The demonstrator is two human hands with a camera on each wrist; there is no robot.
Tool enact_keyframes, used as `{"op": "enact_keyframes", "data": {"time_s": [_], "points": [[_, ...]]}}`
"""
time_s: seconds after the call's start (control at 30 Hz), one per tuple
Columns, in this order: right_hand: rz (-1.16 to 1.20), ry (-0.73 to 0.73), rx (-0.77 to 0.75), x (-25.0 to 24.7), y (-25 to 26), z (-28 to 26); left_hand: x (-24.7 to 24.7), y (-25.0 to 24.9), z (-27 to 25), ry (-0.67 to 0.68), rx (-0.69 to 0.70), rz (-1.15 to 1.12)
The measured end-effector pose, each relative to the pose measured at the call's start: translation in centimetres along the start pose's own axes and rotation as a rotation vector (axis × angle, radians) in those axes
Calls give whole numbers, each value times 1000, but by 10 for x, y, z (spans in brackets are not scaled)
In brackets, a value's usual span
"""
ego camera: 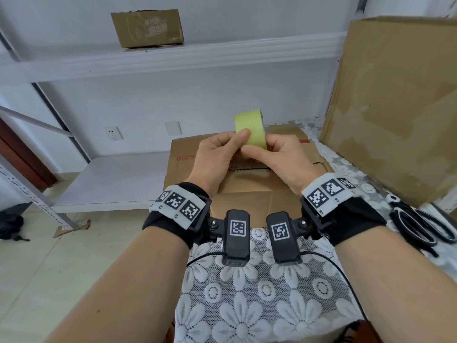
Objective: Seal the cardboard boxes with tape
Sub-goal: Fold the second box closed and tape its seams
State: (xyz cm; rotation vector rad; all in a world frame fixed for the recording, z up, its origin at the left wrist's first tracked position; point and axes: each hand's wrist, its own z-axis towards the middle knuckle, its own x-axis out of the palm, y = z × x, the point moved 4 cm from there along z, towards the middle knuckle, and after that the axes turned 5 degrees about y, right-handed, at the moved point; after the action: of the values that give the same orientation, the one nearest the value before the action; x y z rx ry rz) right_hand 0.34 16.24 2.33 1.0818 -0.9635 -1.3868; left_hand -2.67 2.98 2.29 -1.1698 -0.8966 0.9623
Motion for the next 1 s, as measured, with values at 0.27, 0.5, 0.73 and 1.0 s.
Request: {"op": "enact_keyframes", "data": {"time_s": [0.27, 0.5, 0.73, 1.0], "points": [[-111, 32, -84, 4, 0, 0, 0, -1, 0, -9, 1, 7], [-257, 61, -107, 5, -2, -1, -2, -1, -1, -33, 23, -27], [-333, 35, -120, 11, -2, 0, 2, -4, -2, -58, -1, -23], [-498, 89, -195, 13, -2, -2, 0, -5, -1, -61, 11, 8]]}}
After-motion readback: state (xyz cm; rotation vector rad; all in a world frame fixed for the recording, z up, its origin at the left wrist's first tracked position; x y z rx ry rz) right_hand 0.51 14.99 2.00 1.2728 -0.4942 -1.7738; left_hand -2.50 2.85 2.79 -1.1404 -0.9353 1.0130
